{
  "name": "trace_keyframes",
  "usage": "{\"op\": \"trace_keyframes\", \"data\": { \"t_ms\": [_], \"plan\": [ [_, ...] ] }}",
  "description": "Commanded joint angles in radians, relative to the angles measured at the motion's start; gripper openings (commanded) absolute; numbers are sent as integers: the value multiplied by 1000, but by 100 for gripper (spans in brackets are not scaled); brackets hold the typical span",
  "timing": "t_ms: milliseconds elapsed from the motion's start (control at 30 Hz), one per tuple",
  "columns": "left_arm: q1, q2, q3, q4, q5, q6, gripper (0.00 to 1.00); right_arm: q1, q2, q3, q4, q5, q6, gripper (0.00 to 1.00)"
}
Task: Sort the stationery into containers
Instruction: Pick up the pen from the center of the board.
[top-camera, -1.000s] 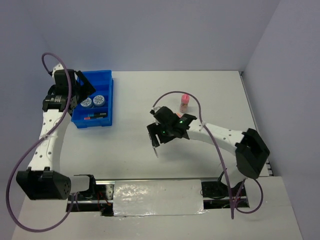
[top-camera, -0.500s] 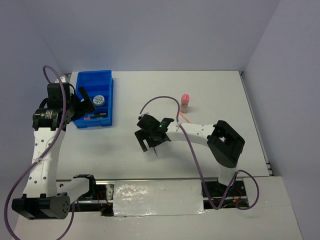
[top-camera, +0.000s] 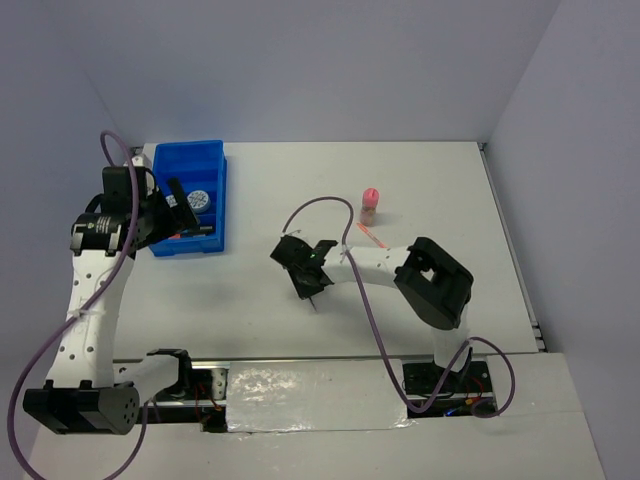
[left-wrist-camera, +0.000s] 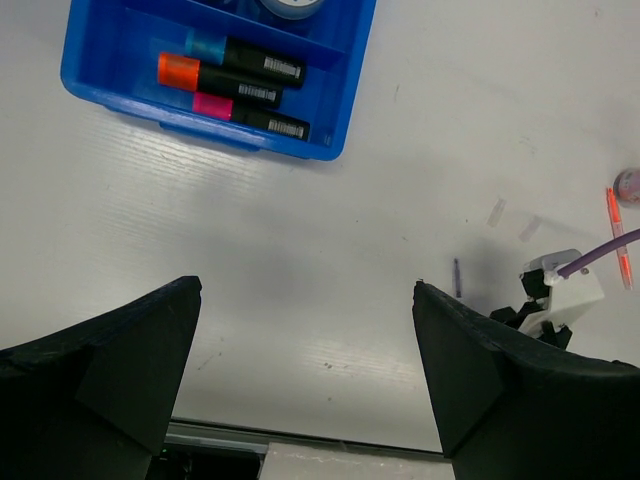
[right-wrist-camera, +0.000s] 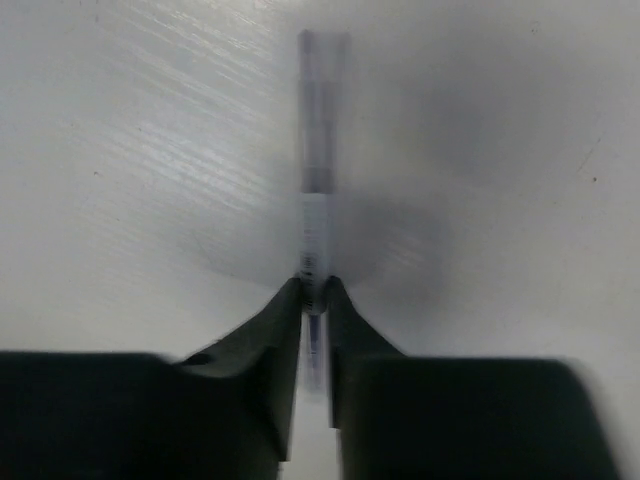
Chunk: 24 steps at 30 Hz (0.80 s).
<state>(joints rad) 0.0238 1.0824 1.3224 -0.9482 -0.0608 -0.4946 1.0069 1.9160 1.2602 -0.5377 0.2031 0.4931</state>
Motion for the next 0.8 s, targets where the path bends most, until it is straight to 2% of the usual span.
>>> {"op": "trace_keyframes", "data": {
  "t_ms": [0,33,167,233,300,333,433,567,700,767],
  "plan": [
    [-8,17,44,14,21,27,99,7,26,-28,36,-50,42,10],
    [-9,25,50,14,24,25,99,15,17,-41,36,-56,51,0],
    [-10,57,80,37,74,22,99,16,-119,-68,25,-87,87,0],
    [-16,103,95,61,145,18,99,4,-263,-77,-11,-44,131,0],
    [-93,143,112,78,150,7,99,-46,-421,-108,-31,2,163,0],
    [-187,195,150,78,86,-14,99,-75,-467,-123,-44,5,179,0],
    [-348,324,228,80,18,-56,99,-194,-615,-139,-147,31,176,0],
    [-445,448,259,152,29,-120,99,-304,-794,-134,-306,93,160,0],
    [-551,610,320,216,32,-154,98,-424,-949,-221,-341,36,121,0],
    [-602,684,395,220,30,-154,95,-439,-1009,-240,-383,29,127,0]
  ]
}}
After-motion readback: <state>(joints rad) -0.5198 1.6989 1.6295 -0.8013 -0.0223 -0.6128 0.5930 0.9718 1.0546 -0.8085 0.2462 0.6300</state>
